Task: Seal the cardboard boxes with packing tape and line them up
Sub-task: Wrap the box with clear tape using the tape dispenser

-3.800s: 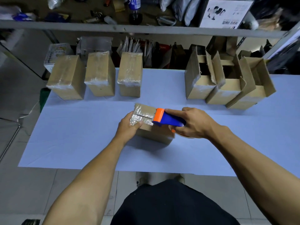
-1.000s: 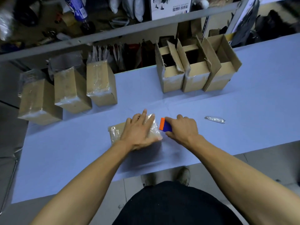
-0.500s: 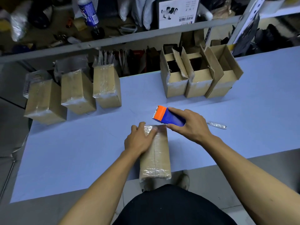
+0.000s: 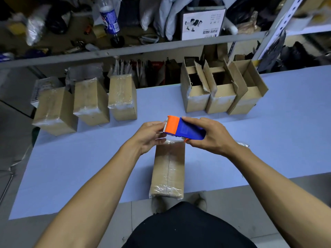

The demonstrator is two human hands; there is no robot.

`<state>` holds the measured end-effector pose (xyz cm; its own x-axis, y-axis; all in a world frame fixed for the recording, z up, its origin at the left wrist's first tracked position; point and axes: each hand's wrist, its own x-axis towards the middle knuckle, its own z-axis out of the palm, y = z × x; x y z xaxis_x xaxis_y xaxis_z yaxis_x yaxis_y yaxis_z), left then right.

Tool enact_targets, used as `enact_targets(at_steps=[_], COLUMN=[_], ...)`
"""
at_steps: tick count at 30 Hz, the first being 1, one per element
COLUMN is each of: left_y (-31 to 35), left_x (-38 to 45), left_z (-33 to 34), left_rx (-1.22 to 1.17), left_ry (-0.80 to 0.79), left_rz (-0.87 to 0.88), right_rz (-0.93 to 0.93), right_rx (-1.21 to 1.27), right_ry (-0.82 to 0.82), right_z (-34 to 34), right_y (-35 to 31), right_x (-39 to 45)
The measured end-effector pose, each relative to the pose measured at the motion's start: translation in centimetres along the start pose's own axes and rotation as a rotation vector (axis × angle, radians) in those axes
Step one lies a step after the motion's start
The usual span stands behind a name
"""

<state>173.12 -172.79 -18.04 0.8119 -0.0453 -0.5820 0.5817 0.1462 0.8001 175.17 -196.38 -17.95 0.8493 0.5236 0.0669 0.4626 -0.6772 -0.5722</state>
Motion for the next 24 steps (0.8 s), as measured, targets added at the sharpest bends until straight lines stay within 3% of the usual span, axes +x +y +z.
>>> enact_targets(at_steps=[8, 12, 16, 24], left_y=[-1.0, -3.0, -4.2, -6.4], left_x=[0.3, 0.3, 0.3, 1.8], left_z=[-0.1, -2.1, -2.8, -2.8], left_rx=[0.429, 0.273, 0.29, 0.349], left_ry=[0.232, 0.434, 0.354, 0.465], left_rz=[0.188, 0.159, 0.101, 0.15], right_rz=[-0.024, 0.027, 0.074, 0.097], right_rx=[-0.137, -0.174, -0.207, -0.204], right_ry=[-0.105, -0.093, -0.111, -0.12], right_z=[0.4, 0.3, -0.2, 1.1], right_y=[-0.3, 1.3, 3.0, 3.0], right_x=[-0.2, -1.2, -2.1, -2.0])
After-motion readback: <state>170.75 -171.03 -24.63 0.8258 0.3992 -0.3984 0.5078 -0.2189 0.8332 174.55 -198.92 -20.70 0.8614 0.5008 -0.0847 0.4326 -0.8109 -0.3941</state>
